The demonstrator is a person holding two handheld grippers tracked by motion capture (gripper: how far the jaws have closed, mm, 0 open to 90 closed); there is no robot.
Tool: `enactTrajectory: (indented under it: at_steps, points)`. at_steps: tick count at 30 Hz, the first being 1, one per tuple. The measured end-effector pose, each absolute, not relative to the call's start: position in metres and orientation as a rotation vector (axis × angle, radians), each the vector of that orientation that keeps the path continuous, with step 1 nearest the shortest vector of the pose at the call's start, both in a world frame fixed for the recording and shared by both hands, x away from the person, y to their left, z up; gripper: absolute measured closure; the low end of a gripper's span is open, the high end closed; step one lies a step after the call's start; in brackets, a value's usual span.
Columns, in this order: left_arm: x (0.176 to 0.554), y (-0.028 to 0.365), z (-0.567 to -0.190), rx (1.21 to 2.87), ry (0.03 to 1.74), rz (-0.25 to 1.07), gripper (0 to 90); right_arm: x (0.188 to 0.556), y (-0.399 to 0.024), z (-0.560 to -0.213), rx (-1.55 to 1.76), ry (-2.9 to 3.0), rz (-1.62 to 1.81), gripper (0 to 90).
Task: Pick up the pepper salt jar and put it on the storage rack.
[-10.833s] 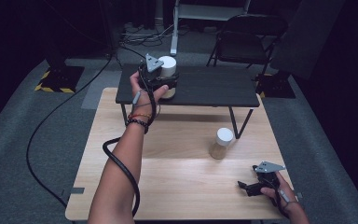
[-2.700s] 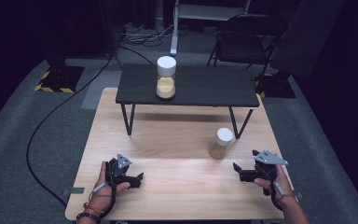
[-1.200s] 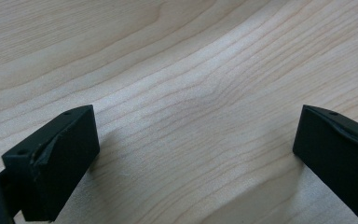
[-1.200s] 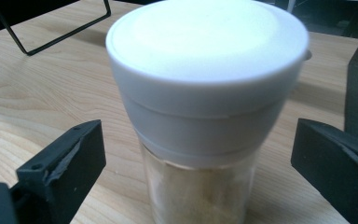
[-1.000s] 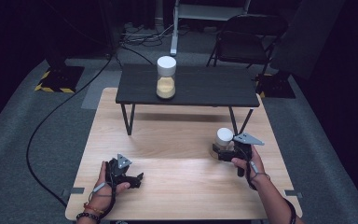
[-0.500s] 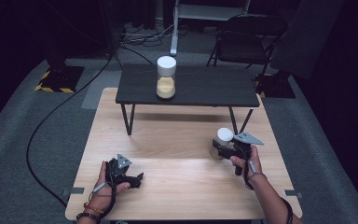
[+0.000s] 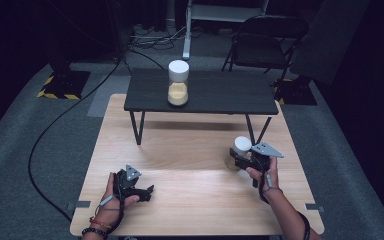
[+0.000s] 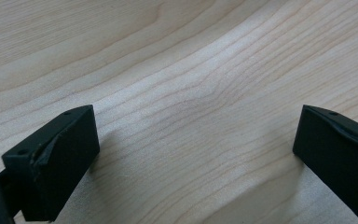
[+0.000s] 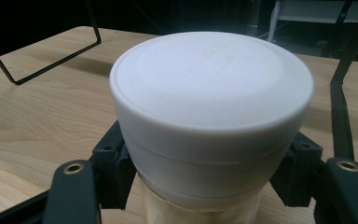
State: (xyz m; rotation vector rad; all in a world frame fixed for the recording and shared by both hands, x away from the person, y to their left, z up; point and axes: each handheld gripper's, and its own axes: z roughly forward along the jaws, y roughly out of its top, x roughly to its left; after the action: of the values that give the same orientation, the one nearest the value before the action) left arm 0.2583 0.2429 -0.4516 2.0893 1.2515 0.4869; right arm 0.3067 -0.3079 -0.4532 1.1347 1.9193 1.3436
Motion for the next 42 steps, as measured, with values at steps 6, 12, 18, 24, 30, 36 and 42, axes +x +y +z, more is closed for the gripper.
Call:
enactTrajectory:
  at_steps: [6,12,18,24,30,36,42]
  points:
    - [0.259,0.243,-0.451,2.091,1.25,0.485,0.5,0.302,-0.307,-0.45,1.135,1.904,1.341,34.3]
    - [0.259,0.244,-0.451,2.092,1.246,0.485,0.5,0.294,-0.308,-0.442,1.117,1.889,1.335,34.3]
    - [0.259,0.244,-0.452,2.092,1.246,0.485,0.5,0.284,-0.304,-0.435,1.109,1.864,1.323,34.3]
    - [0.259,0.243,-0.451,2.093,1.246,0.485,0.5,0.277,-0.302,-0.424,1.086,1.865,1.326,34.2]
    - [0.259,0.244,-0.452,2.092,1.245,0.485,0.5,0.272,-0.297,-0.411,1.077,1.849,1.313,34.3]
    - [0.259,0.244,-0.451,2.093,1.246,0.485,0.5,0.269,-0.295,-0.395,1.072,1.843,1.303,34.2]
    - [0.259,0.244,-0.451,2.093,1.246,0.485,0.5,0.267,-0.296,-0.372,1.052,1.831,1.311,34.2]
